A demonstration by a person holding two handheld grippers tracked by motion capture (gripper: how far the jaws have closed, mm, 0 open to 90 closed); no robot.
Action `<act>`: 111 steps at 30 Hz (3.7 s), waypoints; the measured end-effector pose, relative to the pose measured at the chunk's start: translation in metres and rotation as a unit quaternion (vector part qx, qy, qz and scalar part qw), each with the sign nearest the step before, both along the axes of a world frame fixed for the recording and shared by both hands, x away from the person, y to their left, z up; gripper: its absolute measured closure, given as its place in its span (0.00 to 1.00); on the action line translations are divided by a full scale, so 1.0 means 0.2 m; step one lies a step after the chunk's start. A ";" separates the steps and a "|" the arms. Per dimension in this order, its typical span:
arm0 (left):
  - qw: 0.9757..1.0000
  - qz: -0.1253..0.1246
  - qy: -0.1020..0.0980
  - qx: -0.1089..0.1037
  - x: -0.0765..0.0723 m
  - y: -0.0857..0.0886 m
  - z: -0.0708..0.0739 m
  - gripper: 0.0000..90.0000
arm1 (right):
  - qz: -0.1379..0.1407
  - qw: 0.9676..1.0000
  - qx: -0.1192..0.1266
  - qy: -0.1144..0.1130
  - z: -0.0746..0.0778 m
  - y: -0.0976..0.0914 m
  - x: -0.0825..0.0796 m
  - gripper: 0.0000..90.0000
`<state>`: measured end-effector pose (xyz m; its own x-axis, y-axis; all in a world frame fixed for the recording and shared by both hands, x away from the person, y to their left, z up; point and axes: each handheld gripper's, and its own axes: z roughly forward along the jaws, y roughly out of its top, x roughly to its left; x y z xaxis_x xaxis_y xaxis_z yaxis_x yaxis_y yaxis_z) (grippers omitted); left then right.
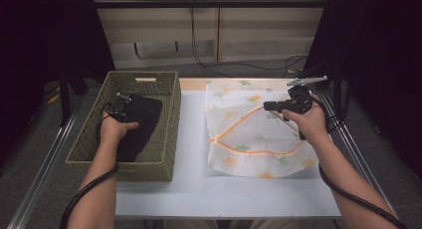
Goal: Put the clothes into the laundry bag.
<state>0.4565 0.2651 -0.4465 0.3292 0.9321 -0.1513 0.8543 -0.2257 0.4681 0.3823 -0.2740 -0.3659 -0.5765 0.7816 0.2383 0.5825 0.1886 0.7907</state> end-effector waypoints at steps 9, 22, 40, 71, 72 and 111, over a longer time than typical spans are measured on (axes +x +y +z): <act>0.999 -0.024 0.027 -0.010 -0.01 -0.03 0.00 0.71 | 0.000 1.000 0.000 0.000 -0.01 0.00 -0.01 1.00; 0.998 -0.018 0.039 -0.041 -0.01 -0.03 0.10 0.84 | -0.002 1.000 0.002 -0.001 0.00 -0.01 -0.01 1.00; 0.998 -0.025 0.021 -0.050 0.00 -0.07 0.49 0.86 | -0.002 1.000 0.007 -0.001 0.01 -0.01 -0.01 1.00; 0.989 -0.132 0.012 -0.064 -0.03 -0.37 0.82 0.86 | 0.003 1.000 0.003 0.001 0.01 0.02 0.00 1.00; 0.989 -0.136 0.013 -0.064 -0.03 -0.38 0.82 0.86 | 0.003 1.000 0.004 0.002 0.01 0.02 0.00 1.00; 0.968 -0.239 0.031 -0.065 -0.10 -0.80 0.93 0.86 | 0.000 1.000 0.005 0.006 0.00 0.01 0.00 1.00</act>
<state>0.4371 0.1052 -0.2603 0.7053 0.6465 -0.2910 0.6939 -0.5452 0.4705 0.3820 -0.2715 -0.3662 -0.5735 0.7793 0.2525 0.5915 0.1806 0.7858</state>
